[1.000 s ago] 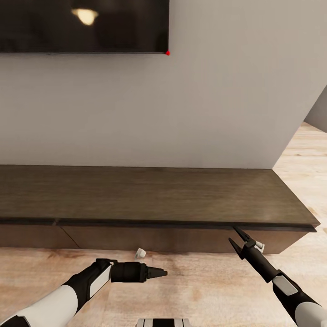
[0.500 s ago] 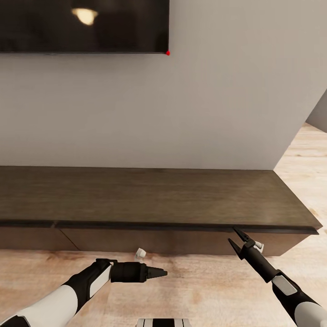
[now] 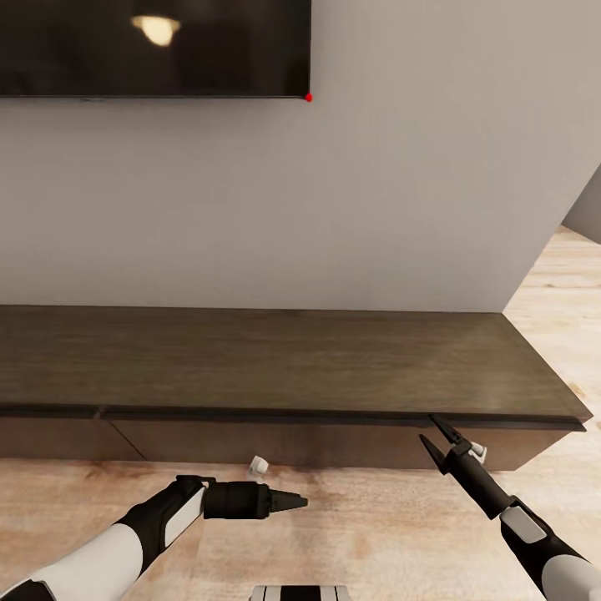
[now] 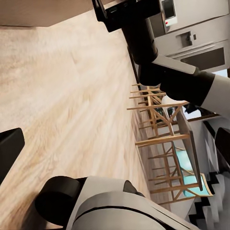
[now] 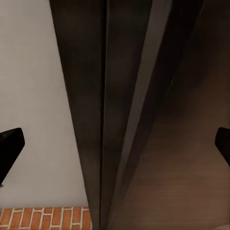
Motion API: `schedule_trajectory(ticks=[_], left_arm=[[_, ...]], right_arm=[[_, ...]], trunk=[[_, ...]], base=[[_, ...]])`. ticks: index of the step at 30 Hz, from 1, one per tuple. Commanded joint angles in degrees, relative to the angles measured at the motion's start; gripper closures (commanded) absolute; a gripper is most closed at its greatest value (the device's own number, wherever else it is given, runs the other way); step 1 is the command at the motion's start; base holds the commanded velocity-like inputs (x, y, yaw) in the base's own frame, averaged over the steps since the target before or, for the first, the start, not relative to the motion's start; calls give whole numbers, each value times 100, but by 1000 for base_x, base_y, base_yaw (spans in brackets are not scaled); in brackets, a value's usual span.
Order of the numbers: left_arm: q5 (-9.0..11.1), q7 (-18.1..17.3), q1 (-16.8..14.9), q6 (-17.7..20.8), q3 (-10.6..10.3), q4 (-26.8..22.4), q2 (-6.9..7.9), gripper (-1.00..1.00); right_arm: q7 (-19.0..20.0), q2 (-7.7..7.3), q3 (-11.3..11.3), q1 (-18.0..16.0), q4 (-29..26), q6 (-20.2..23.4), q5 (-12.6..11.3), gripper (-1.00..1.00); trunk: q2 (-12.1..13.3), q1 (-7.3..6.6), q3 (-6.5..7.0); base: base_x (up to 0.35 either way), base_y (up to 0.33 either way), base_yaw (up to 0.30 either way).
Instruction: Place each of the two pumpkins and all three candles from the living room inside a cabinet in the living room (use any cabinet), then make sure every cabinet is closed, and position the cauldron so it is next to a table in the living room.
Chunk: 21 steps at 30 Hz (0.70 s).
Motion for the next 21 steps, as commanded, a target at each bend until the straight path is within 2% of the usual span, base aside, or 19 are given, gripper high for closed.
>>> schedule_trajectory(ticks=[1,21], left_arm=[[55,-4,-5,60,-36,-4,5,-100],[55,-4,-5,59,-36,-3,0,-100]], right_arm=[[12,-2,13,-3,5,49,-44,-100],[29,-2,13,-3,4,48,-44,-100]], trunk=[[-2,-1,-4],[-2,-1,-4]], base=[[0,0,0],[43,-42,0]])
